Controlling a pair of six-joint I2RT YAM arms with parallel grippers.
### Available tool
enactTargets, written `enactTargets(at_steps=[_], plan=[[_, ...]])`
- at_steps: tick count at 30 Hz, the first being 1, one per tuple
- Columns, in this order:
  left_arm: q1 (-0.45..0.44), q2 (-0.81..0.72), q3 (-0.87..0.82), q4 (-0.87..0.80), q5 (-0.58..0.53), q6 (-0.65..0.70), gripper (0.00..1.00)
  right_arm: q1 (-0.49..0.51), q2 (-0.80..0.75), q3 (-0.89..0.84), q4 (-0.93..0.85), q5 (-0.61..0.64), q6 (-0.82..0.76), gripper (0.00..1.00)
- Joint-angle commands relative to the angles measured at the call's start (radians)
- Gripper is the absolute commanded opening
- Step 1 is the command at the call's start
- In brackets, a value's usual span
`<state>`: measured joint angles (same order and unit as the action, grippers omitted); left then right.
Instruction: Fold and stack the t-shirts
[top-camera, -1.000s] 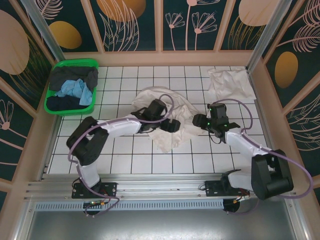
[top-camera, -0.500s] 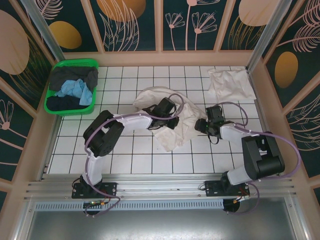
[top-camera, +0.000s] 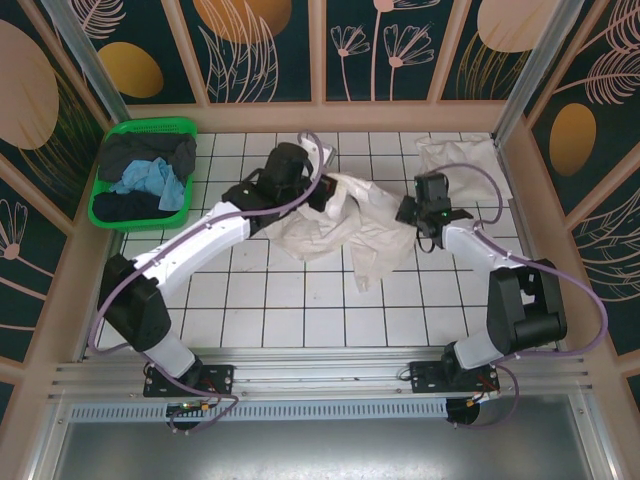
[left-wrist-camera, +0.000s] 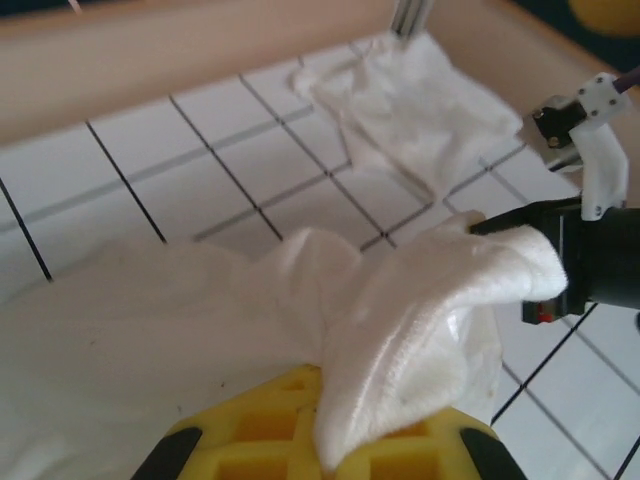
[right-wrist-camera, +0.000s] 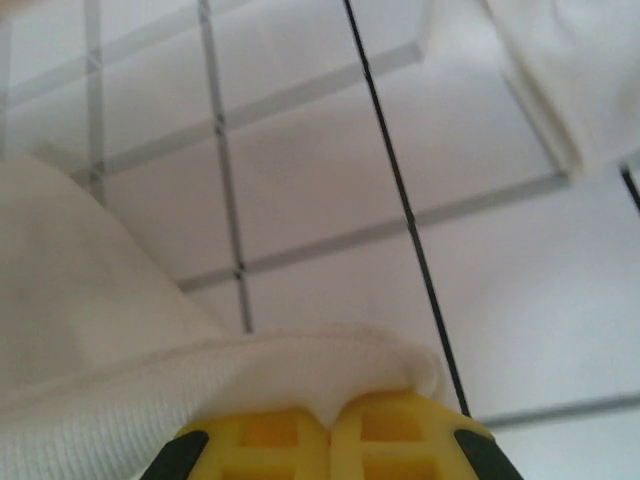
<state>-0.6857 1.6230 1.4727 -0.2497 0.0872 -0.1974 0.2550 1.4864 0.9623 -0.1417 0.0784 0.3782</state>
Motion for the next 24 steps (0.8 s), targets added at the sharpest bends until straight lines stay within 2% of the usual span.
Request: enactTargets(at_steps=[1, 3, 5, 6, 7, 9, 12, 14, 16, 19, 24], plan=[[0.062, -0.029, 0.117, -0.042, -0.082, 0.020, 0.00, 0.003, -0.019, 0.149, 0.021, -0.011, -0.058, 0.00], [0.132, 0.004, 0.176, -0.055, -0.137, -0.001, 0.00, 0.011, 0.023, 0.222, 0.024, -0.015, -0.080, 0.04], [0.233, 0.058, 0.229, -0.085, -0.150, -0.041, 0.00, 0.028, 0.054, 0.283, -0.022, -0.010, -0.070, 0.21], [0.287, 0.083, 0.259, -0.114, -0.146, -0.064, 0.00, 0.052, 0.052, 0.284, -0.031, -0.005, -0.070, 0.35], [0.332, 0.129, 0.276, -0.138, -0.152, -0.075, 0.00, 0.087, 0.036, 0.266, -0.031, 0.006, -0.062, 0.42], [0.398, 0.167, 0.270, -0.152, -0.136, -0.090, 0.00, 0.180, -0.005, 0.194, -0.003, 0.029, -0.043, 0.46], [0.466, 0.207, 0.232, -0.131, -0.091, -0.103, 0.00, 0.353, -0.028, 0.058, 0.112, 0.001, -0.016, 0.49], [0.494, 0.231, 0.225, -0.127, -0.084, -0.110, 0.00, 0.440, 0.021, 0.016, 0.168, -0.055, 0.008, 0.49], [0.517, 0.247, 0.218, -0.125, -0.070, -0.111, 0.00, 0.510, 0.122, 0.016, 0.210, -0.058, 0.019, 0.49], [0.543, 0.256, 0.194, -0.115, -0.079, -0.110, 0.00, 0.562, 0.281, 0.118, 0.164, -0.045, 0.009, 0.49], [0.570, 0.253, 0.155, -0.095, -0.063, -0.108, 0.00, 0.569, 0.441, 0.274, 0.163, -0.030, -0.041, 0.49]])
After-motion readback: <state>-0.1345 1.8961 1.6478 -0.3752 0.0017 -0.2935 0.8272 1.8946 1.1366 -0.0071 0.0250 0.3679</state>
